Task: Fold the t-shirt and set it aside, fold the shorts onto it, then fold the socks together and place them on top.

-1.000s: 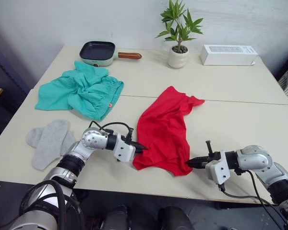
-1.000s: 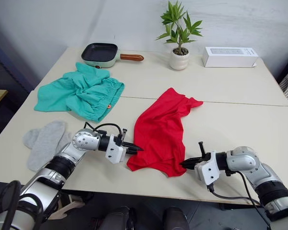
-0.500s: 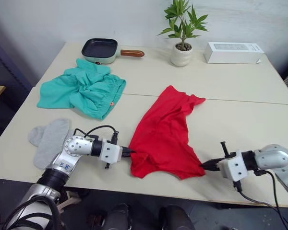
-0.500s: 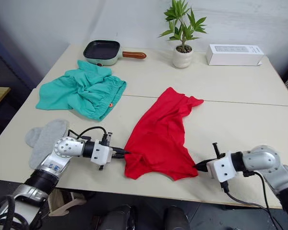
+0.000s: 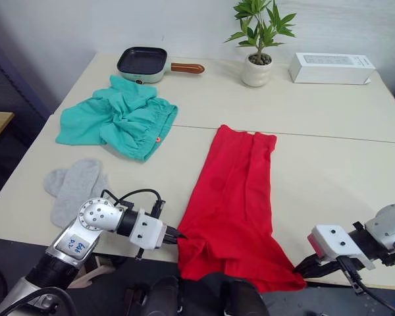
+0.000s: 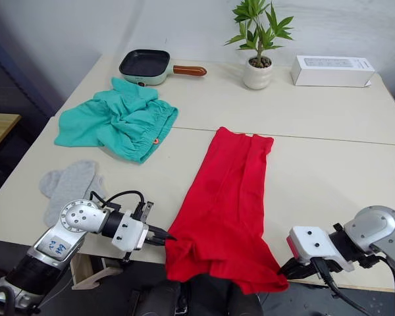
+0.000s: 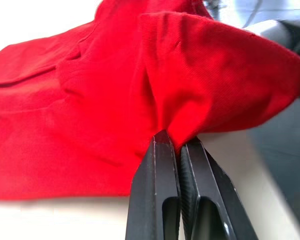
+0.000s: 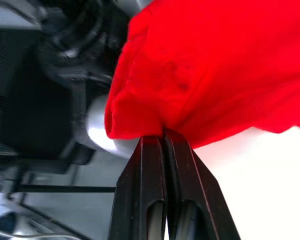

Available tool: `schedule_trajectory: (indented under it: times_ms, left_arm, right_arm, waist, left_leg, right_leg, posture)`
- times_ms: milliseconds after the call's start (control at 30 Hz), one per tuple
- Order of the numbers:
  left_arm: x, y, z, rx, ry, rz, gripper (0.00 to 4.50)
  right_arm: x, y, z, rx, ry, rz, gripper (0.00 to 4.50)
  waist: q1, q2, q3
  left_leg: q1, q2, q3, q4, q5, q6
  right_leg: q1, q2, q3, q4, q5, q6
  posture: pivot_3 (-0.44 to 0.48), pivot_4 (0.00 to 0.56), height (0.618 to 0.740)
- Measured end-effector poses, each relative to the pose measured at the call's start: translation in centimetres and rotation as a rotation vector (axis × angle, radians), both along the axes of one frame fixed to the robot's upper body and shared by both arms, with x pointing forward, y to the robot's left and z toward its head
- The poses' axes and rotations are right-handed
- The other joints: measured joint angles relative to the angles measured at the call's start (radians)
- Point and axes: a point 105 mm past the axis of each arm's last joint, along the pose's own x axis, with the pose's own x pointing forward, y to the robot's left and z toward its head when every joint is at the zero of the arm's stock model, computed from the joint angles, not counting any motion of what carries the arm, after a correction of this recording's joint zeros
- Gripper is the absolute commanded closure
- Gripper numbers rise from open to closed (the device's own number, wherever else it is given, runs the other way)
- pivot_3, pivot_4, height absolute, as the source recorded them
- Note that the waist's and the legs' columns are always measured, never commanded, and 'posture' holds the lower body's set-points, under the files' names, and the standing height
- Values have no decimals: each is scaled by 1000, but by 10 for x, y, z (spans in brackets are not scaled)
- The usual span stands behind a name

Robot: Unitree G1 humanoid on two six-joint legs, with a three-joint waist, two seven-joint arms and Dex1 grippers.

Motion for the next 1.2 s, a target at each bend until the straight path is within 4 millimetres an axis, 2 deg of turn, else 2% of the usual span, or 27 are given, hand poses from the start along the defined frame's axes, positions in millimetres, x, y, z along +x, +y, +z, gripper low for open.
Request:
schedule_trajectory:
  times_ms: [133,233,300,333,367,467,533,567,600,733,800,867,1033,1200]
  left_arm:
    - [-10,4,-6,49,62,-14,4500]
    - [-11,4,-5,42,115,4,4500]
    - [-4,5,3,15,136,42,4500]
    - [7,5,11,-7,143,66,4500]
    - [26,3,26,-49,135,107,4500]
    - [66,5,70,-152,107,199,4500]
    - [88,-1,84,-214,155,253,4500]
    - [103,-7,90,-259,200,284,4500]
    - [112,-12,94,-282,220,296,4500]
    - [145,-27,88,-305,331,378,4500]
    - [160,-40,90,-334,360,419,4500]
    - [170,-47,88,-343,373,462,4500]
    - [192,-36,86,-406,385,620,4500]
    - [195,-39,89,-426,386,633,4500]
  right_arm:
    - [-7,1,2,13,69,-44,4475]
    - [3,1,12,46,40,-100,4475]
    - [17,0,23,83,-12,-152,4475]
    - [29,0,31,116,-47,-190,4475]
    - [47,-1,46,171,-113,-245,4475]
    - [82,-2,84,278,-244,-337,4475]
    - [103,-1,98,355,-302,-379,4475]
    - [120,0,102,391,-334,-417,4475]
    - [131,0,102,397,-356,-438,4475]
    - [178,-8,88,401,-392,-580,4475]
    - [198,-10,83,401,-430,-639,4475]
    - [210,-12,73,374,-449,-670,4475]
    - [217,-26,57,319,-447,-726,4475]
    - [215,-32,64,354,-454,-743,4475]
  waist:
    - [1,0,0]
    - [-2,-1,1]
    - [-2,-2,4]
    - [-2,-3,6]
    - [-3,-4,9]
    - [-3,-5,11]
    - [-3,-6,10]
    - [-2,-7,10]
    - [-2,-8,10]
    - [-1,-11,11]
    - [-1,-11,12]
    - [-2,-13,12]
    - [-5,-14,13]
    - [-4,-14,13]
  left_leg:
    - [-1,0,0,0,-1,2]
    - [-1,0,0,0,-2,4]
    - [-1,0,0,0,-1,5]
    - [0,0,0,0,0,4]
    - [-1,0,0,0,3,4]
    - [-5,0,-1,1,6,2]
    - [-7,-1,0,1,8,-1]
    - [-10,-2,0,3,9,-2]
    - [-16,-3,1,3,11,-2]
    - [-22,-6,7,1,11,0]
    - [-33,-7,7,4,13,2]
    - [-34,-9,6,5,13,2]
    - [-34,-12,6,6,15,5]
    - [-34,-12,6,13,16,6]
  right_leg:
    - [0,0,0,-1,0,0]
    - [0,0,0,-1,0,0]
    - [0,0,0,0,0,0]
    - [0,0,0,0,0,0]
    - [-1,0,-1,0,1,-1]
    - [-5,0,-2,2,4,-1]
    - [-6,1,-3,3,5,0]
    - [-9,2,-3,4,5,0]
    - [-16,3,-3,9,5,1]
    - [-26,6,-11,12,6,3]
    - [-36,5,-13,14,7,5]
    - [-37,3,-15,17,8,6]
    - [-37,0,-16,20,8,7]
    - [-35,0,-14,25,9,9]
  posture:
    - [0,150,740]
    - [0,150,740]
    - [0,150,740]
    - [0,150,740]
    - [0,150,740]
    - [0,150,740]
    - [0,150,740]
    - [0,150,740]
    - [0,150,740]
    - [0,150,740]
    - [0,150,740]
    - [0,150,740]
    - [0,150,740]
    - [0,150,740]
